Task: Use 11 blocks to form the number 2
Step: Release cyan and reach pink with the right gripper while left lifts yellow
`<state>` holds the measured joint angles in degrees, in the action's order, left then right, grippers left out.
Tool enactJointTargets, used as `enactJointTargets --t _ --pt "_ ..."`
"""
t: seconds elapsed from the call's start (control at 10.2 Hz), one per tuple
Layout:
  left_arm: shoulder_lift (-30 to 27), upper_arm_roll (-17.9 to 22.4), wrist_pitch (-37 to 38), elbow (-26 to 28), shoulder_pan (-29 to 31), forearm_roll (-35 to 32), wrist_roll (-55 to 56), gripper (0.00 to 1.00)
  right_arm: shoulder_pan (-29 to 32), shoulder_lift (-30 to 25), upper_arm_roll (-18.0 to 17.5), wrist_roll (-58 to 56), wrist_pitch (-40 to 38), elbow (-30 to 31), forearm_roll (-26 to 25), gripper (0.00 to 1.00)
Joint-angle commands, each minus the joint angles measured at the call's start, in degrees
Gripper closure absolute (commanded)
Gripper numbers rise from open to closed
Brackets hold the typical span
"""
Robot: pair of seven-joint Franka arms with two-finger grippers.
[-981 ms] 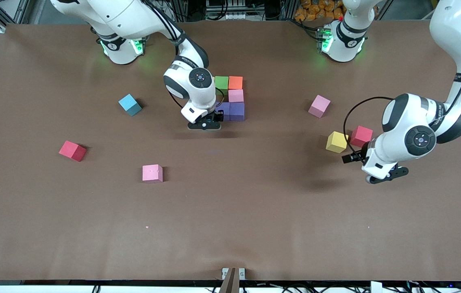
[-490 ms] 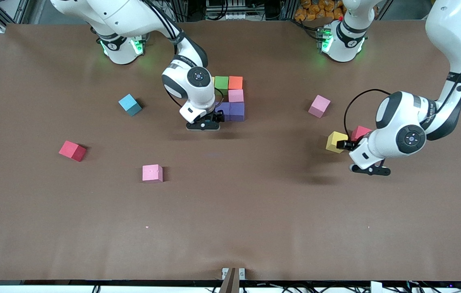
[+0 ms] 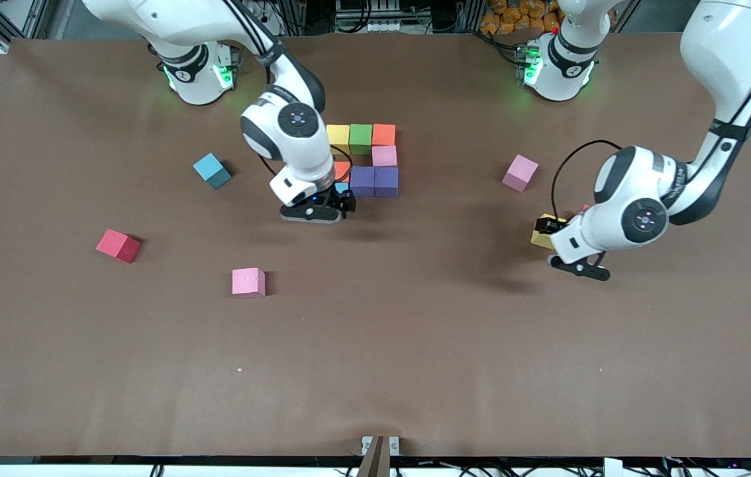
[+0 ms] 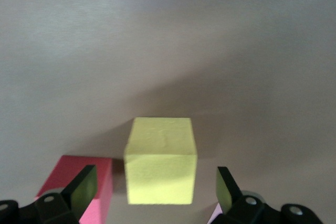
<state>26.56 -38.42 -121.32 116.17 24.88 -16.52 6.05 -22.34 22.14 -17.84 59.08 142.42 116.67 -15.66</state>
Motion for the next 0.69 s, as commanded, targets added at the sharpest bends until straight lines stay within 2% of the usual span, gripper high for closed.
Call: enactJointTargets --t 0.0,0.1,0.2,0.59 --pt "-1.78 1.15 -3.66 3.62 -1.23 1.06 -1.48 0.0 10.85 -1.31 -6.37 -6.47 -2.31 -1.43 1.69 0.0" --pt "-1.25 2.11 -3.92 3.97 -2.2 0.27 -1.57 0.0 17.09 -0.79 -9.46 -13.31 -3.19 -2.92 1.68 0.0" --pt "-0.99 2.65 -5.06 4.59 -2.29 -0.35 -1.74 0.0 20.03 -0.52 -10.19 -18.33 -4.33 -3.81 1.6 0.0" --pt "-1.51 3.27 -5.33 4.86 -2.29 -1.59 -1.22 0.0 28.3 3.16 -9.93 -42.41 -4.6 -6.35 0.54 0.0"
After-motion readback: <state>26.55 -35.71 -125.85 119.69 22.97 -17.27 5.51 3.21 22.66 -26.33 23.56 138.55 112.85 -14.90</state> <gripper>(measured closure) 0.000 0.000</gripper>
